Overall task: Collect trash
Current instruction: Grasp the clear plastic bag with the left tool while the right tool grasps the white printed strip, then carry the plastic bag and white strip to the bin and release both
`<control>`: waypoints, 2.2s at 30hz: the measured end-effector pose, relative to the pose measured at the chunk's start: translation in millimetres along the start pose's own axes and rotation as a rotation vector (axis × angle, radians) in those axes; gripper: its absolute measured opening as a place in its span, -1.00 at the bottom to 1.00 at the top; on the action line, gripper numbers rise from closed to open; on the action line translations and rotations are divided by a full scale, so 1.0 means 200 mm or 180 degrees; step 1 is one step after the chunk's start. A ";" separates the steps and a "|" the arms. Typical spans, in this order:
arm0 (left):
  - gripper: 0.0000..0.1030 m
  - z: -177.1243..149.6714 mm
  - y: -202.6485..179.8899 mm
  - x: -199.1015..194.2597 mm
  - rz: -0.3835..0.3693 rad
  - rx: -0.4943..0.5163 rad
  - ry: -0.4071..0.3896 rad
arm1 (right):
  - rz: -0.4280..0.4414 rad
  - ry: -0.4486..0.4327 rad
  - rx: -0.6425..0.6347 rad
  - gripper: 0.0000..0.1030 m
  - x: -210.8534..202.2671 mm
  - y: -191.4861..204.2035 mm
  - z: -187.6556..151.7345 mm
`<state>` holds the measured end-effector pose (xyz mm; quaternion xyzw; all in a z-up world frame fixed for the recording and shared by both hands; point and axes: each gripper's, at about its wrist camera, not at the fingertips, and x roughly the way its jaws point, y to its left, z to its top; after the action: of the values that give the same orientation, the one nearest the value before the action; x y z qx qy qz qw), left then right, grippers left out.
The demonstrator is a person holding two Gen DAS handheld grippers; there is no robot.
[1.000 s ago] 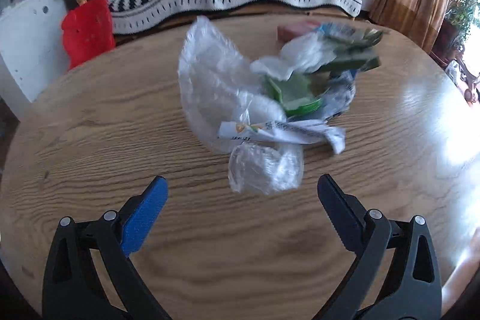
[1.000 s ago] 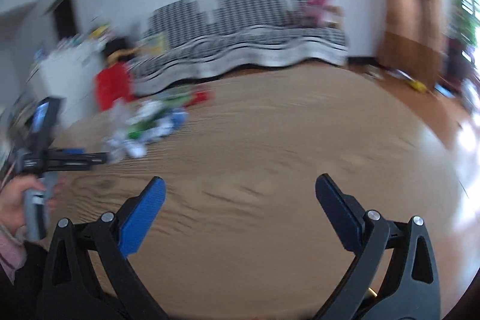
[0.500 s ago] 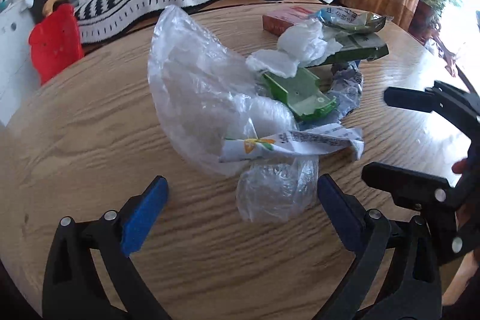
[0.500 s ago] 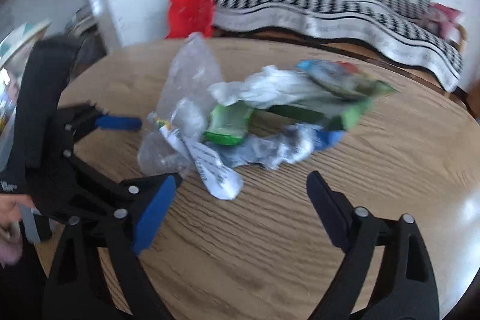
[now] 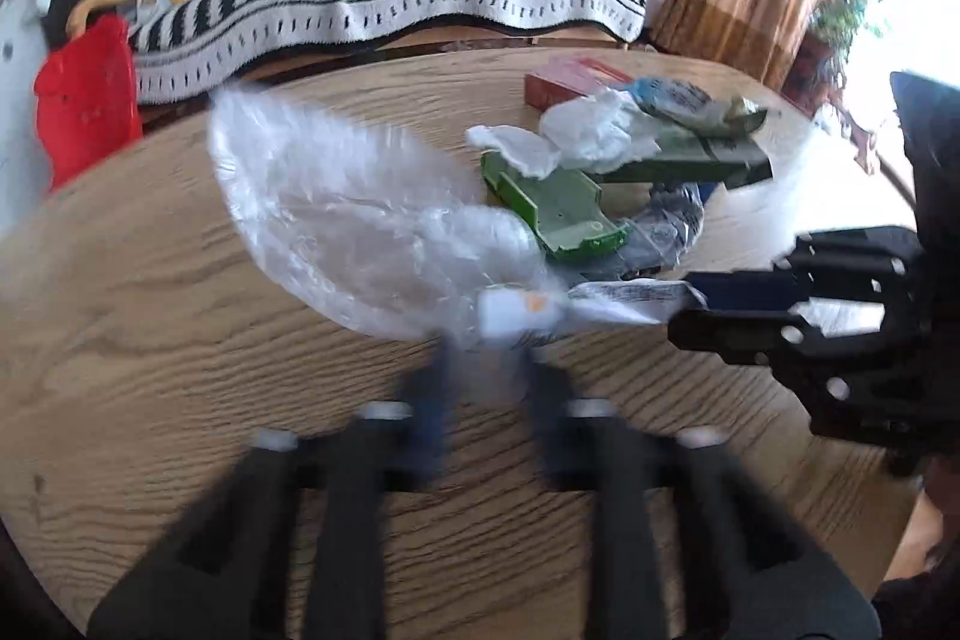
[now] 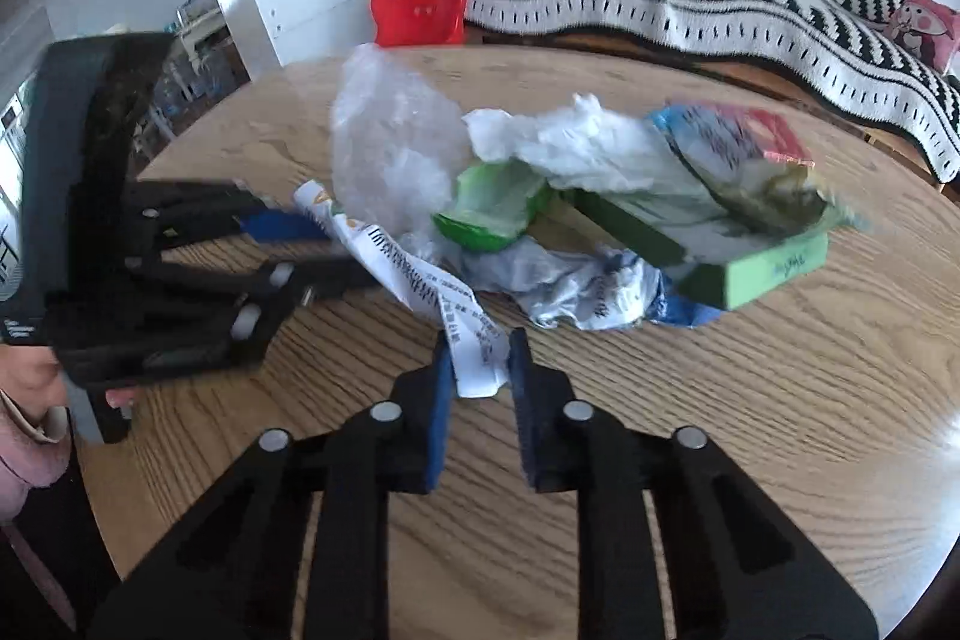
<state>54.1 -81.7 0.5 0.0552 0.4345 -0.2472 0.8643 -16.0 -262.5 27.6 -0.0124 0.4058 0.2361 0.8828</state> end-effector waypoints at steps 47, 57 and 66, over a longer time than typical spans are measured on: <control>-0.98 -0.04 -0.36 -0.62 -0.0466 -0.0043 -0.0949 | -0.0684 -0.1363 0.1507 -0.69 -0.88 -0.05 -0.39; -0.98 -0.36 -1.43 -0.71 -0.1589 0.0883 -0.0314 | -0.1376 -0.1482 0.1919 -0.69 -1.71 -0.20 -1.14; -0.98 -0.85 -2.04 -0.18 -0.1875 0.1068 0.1164 | -0.0962 -0.0892 0.3051 -0.69 -1.69 -0.42 -2.03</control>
<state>-281.4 -370.4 -26.8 0.1119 0.5323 -0.5387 0.6434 -458.0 -560.7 -15.3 0.3664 0.3399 -0.1068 0.8595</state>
